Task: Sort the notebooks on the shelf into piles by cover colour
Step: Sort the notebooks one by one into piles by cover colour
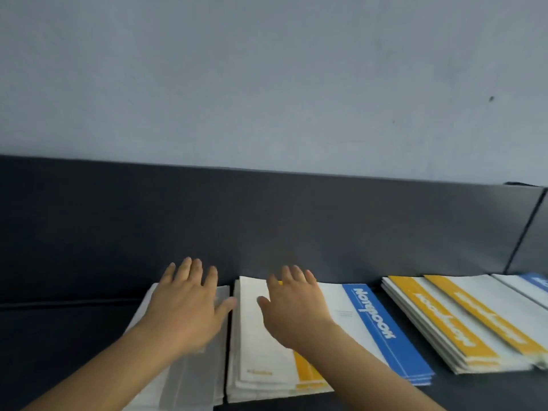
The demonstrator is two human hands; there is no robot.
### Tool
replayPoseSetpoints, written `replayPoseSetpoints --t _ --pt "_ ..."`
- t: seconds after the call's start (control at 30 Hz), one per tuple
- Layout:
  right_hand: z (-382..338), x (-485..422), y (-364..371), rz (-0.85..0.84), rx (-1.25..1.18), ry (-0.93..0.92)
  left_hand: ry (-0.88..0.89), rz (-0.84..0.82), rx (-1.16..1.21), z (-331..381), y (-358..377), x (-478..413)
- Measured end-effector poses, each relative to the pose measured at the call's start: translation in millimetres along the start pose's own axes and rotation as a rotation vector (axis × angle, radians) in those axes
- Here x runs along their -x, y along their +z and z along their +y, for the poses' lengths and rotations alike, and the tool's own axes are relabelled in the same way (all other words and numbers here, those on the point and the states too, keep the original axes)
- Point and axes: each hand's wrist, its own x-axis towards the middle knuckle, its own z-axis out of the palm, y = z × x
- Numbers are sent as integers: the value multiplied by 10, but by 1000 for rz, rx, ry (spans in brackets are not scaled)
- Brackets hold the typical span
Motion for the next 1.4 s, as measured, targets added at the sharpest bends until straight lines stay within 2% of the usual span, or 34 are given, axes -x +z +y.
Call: replayPoseSetpoints --t 0.13,0.3,0.47,0.6,0.7,0.8,0.97,1.03,1.1,1.17,1.2,1.3,1.33,1.4 --pt "893 245 45 0 -57 123 64 58 21 858 -281 -47" --pt "2258 552 310 -14 -64 195 135 106 102 2256 -442 -159" --pt "3626 792 659 -81 -115 295 173 54 188 3662 -497 -478" --pt "4180 818 849 -129 -234 353 193 36 209 4388 -552 -689" --pt "4283 797 986 -139 -287 291 158 30 280 4677 -590 -733" --pt "4326 794 999 -81 -388 265 91 89 510 4778 -620 -737" --pt "4379 790 943 -16 -614 296 -52 121 1300 4762 -637 -758" --pt "4373 809 905 41 -738 309 -97 173 1507 4675 -709 -750" --pt "4344 813 823 127 -889 295 -110 230 1574 4509 -809 -706" --pt "4271 790 713 190 -1009 268 -107 235 1538 4247 -916 -632" --pt "4211 769 656 209 -1047 256 -105 190 1523 4089 -959 -585" --pt "3878 704 479 231 -1063 194 -86 -117 1547 3544 -994 -432" --pt "3712 687 429 197 -1026 173 -78 -175 1548 3348 -976 -384" --pt "3325 648 354 80 -875 120 -72 -190 1535 2925 -914 -306"
